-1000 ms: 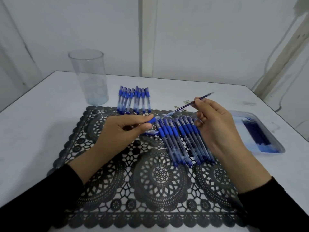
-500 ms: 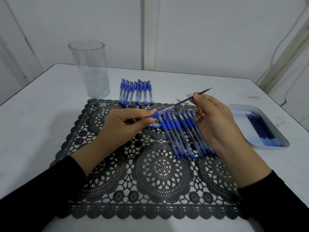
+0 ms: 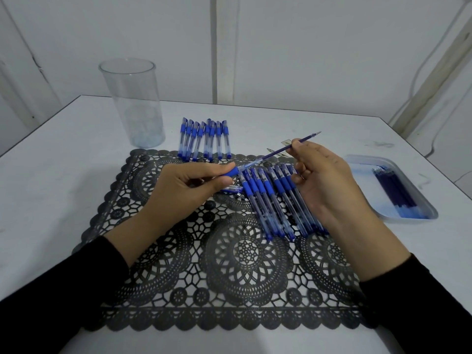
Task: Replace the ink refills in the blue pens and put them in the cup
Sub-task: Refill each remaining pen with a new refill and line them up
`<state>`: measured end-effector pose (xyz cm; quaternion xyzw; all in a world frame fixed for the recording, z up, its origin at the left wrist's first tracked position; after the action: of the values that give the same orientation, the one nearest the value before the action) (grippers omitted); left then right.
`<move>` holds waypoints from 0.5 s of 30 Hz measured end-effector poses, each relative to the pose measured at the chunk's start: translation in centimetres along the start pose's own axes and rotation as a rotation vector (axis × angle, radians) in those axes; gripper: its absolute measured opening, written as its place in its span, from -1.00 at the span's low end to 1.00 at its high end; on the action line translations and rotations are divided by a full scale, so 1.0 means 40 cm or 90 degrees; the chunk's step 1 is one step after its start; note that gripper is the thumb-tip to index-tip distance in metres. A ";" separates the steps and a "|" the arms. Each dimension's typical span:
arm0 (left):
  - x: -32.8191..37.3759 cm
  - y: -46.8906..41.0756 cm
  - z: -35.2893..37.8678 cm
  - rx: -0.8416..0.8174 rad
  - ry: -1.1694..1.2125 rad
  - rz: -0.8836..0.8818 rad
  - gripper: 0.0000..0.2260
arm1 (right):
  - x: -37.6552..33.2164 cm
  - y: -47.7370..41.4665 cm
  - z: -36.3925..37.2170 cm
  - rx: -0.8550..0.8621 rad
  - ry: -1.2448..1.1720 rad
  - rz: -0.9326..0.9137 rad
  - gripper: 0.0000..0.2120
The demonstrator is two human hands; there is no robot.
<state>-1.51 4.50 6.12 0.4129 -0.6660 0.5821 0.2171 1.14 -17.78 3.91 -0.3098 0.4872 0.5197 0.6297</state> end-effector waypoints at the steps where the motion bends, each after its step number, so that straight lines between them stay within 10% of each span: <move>1: 0.001 0.000 0.000 -0.001 -0.003 0.002 -0.71 | -0.002 0.000 0.000 0.000 0.001 -0.003 -0.98; 15: -0.006 -0.001 -0.003 0.014 -0.037 0.004 -0.71 | 0.001 0.068 0.091 -0.178 0.150 -0.123 -0.90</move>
<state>-1.38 4.70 6.01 0.4302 -0.6666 0.5779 0.1912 -0.38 -13.79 5.39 -0.4983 0.4487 0.4793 0.5663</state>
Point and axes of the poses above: each hand's wrist, its own y-axis away from the middle knuckle, its own z-axis out of the palm, x = y × z, the point moved 10 cm from there along -y, towards the middle knuckle, and after that the axes turned 10 degrees about x, right-handed, at the moved point
